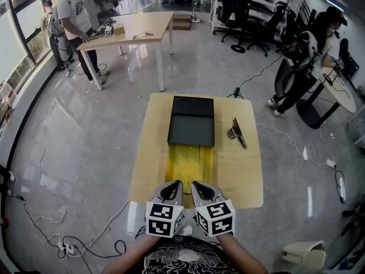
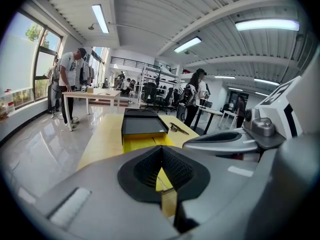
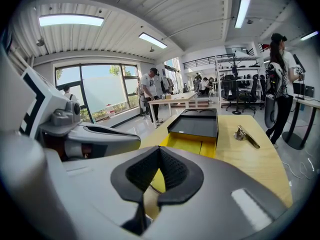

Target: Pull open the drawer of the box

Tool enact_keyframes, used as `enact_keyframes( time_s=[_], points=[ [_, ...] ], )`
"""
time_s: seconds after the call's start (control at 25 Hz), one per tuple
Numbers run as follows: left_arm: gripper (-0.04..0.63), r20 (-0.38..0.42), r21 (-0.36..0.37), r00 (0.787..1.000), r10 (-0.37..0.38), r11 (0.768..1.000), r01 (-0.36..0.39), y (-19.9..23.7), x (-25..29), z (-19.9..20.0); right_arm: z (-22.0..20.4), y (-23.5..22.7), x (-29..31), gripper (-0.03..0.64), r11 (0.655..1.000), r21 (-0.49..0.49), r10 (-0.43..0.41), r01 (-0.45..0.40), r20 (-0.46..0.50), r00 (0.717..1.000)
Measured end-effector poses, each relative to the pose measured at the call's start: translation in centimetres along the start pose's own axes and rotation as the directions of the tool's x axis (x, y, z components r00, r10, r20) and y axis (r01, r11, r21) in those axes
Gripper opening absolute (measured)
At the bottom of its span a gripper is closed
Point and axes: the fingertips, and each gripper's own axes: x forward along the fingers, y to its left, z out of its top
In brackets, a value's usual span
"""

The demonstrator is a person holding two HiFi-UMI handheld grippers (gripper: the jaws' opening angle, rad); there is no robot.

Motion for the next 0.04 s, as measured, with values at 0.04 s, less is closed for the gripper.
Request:
enact_keyframes(
  time_s=[0.04],
  points=[
    [0.012,0.0,-0.001,1.0,0.0,1.0,0.0,0.65,0.08,-0.1,-0.04,0.27,0.62,0.006,1.0,0.001,0.001,-0.001,-0.001,1.0]
  ],
)
